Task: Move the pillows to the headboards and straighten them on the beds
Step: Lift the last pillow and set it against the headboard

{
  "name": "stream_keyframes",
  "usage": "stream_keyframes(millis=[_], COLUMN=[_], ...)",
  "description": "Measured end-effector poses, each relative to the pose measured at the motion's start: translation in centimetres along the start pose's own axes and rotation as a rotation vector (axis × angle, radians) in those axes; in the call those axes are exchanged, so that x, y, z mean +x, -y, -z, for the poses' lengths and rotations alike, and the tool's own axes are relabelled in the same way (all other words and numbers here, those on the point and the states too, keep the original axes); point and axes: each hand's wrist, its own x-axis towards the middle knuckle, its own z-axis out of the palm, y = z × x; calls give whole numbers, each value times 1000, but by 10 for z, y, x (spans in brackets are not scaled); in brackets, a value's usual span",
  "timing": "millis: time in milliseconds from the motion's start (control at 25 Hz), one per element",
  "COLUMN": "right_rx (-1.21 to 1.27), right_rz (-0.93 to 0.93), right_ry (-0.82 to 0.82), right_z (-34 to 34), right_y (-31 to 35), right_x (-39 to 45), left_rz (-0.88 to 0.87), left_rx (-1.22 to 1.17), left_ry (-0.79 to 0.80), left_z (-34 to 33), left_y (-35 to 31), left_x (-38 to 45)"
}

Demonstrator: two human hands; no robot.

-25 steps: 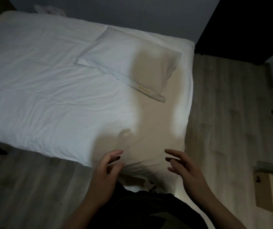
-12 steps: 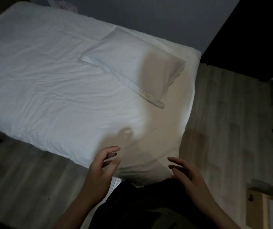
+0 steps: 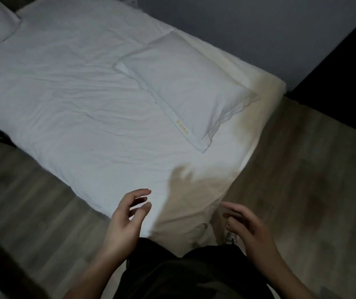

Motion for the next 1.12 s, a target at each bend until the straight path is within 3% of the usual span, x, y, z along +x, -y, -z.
stream_keyframes(millis=[160, 360, 680, 760, 960, 1120], right_rx=[-30, 4, -73, -80, -114, -154], right_rz=[11, 53, 45, 50, 87, 64], right_ry=[148, 169, 375, 406, 246, 228], right_z=[108, 201, 223, 224, 249, 271], right_y=[7, 31, 54, 63, 88, 116], right_x=[23, 47, 98, 117, 169, 213], left_rz=[76, -8, 73, 80, 43, -26], left_rx=[-35, -17, -68, -79, -123, -151], left_ry=[-118, -128, -243, -271, -211, -191], left_z=[-107, -183, -233, -237, -249, -257], left_y=[-24, -76, -89, -92, -119, -153], left_x=[-41, -53, -58, -40, 58, 135])
